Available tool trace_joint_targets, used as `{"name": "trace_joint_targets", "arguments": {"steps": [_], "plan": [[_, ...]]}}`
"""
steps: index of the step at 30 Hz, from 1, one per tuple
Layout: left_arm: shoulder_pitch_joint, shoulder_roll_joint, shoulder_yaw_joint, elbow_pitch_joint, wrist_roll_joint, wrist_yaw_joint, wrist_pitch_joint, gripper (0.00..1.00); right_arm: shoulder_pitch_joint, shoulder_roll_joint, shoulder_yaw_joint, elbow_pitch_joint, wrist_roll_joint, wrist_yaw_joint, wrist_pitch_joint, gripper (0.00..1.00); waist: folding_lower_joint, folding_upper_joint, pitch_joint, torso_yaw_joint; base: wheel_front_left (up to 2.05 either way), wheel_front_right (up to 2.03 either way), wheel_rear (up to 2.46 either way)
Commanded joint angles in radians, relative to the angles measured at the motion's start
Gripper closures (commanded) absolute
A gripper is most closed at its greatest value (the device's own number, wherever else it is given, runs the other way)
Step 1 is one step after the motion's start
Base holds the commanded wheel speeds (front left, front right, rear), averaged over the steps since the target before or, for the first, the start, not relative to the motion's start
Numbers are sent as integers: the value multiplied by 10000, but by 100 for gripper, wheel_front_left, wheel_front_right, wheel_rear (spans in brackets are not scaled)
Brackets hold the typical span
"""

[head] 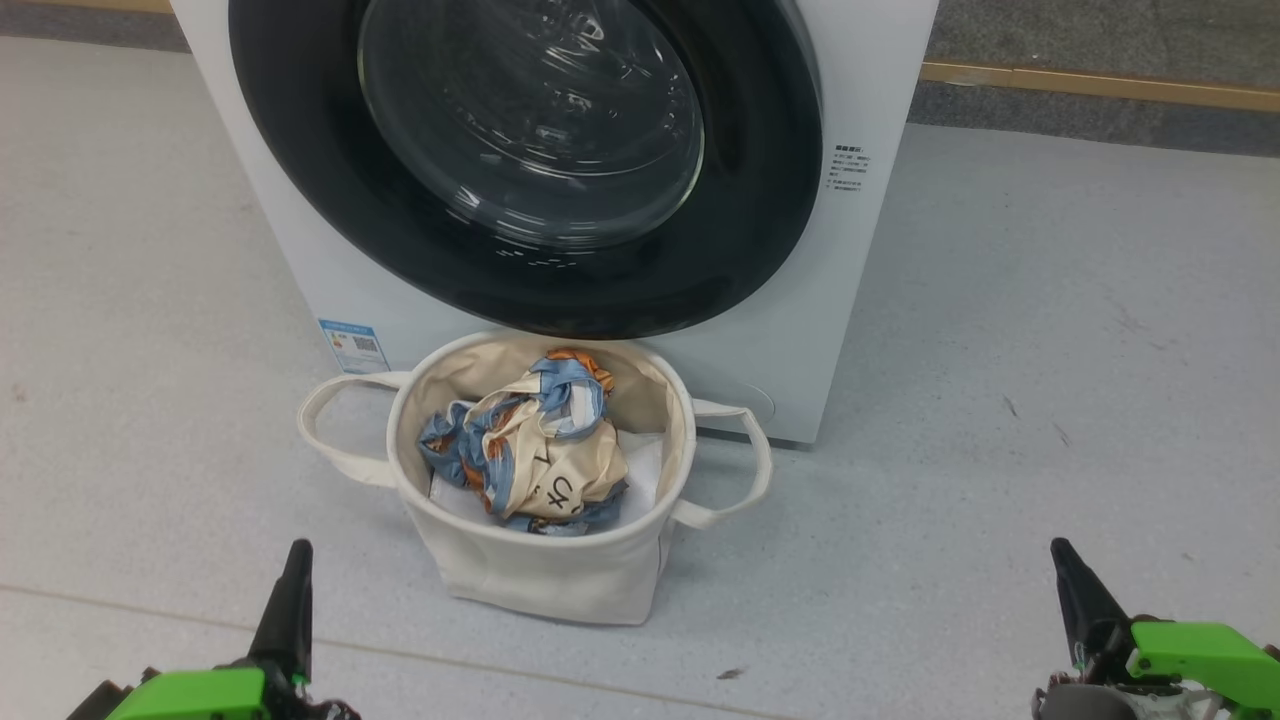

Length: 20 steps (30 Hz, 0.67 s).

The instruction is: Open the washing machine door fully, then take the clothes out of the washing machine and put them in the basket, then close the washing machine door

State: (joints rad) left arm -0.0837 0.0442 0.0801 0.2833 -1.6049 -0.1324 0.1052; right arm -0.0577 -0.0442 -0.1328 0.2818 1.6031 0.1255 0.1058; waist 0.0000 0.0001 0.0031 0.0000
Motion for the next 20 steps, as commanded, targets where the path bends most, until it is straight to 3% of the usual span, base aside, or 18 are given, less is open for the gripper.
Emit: {"name": "trace_joint_targets", "arguments": {"steps": [1,20], "plan": [[-243,60,337,-384,-38,17,80,100,-502,-60,192,-370,57,52,73,100,0,-1,0,0,0,0,0],[-243,60,337,-384,-38,17,80,100,-502,-60,192,-370,57,52,73,100,0,-1,0,0,0,0,0]]}}
